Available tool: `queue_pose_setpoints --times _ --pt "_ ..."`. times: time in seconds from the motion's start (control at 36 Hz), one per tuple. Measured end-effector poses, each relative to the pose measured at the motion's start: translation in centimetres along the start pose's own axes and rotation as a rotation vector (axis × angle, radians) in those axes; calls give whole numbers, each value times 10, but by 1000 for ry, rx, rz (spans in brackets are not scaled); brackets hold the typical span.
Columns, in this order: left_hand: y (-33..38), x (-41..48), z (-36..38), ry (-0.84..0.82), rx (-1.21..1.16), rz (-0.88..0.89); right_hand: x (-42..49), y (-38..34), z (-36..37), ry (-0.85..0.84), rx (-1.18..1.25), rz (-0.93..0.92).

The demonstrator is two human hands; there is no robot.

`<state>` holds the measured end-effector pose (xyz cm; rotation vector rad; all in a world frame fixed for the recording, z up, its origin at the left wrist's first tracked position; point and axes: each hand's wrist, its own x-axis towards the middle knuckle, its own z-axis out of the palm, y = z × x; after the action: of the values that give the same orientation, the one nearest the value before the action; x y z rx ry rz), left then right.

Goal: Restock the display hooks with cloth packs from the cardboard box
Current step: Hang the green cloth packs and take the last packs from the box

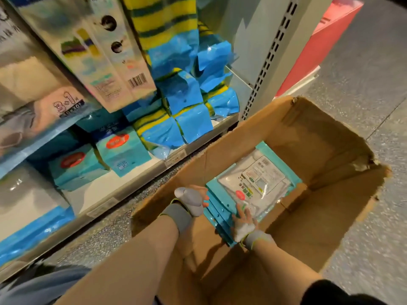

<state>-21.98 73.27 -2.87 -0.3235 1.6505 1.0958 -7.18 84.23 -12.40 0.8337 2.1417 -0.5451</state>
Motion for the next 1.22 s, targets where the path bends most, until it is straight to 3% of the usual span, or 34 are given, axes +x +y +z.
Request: queue_pose_setpoints --times 0.08,0.14,0.19,0.31,0.42,0.56,0.64,0.75,0.86,0.97,1.08,1.17,1.22 --pt "2 -1 3 -9 146 41 -17 -3 -21 131 133 71" --pt "2 1 6 45 241 158 -25 -2 -37 213 271 145" --pt "1 2 8 97 234 258 -31 0 -51 210 412 215" --pt "3 0 12 106 496 481 -43 -7 -82 218 614 339" --pt "17 -8 18 54 568 669 -61 -17 -112 283 655 299" --pt "35 -22 20 79 853 877 -78 -17 -131 386 773 227" --pt "53 -34 19 65 943 881 -83 -15 -141 403 861 246" --pt "64 -47 13 43 957 702 -91 -4 -151 468 797 211" --pt "61 -54 2 185 895 525 -95 19 -153 654 773 394" --pt "65 -64 -6 294 957 457 -84 19 -123 423 752 445" --pt "61 -70 -5 339 1053 461 -71 4 -84 65 475 408" --pt "55 -65 -7 340 1059 460 -54 -7 -54 31 287 425" --pt "55 -60 -10 331 1023 477 -38 -13 -34 45 349 445"
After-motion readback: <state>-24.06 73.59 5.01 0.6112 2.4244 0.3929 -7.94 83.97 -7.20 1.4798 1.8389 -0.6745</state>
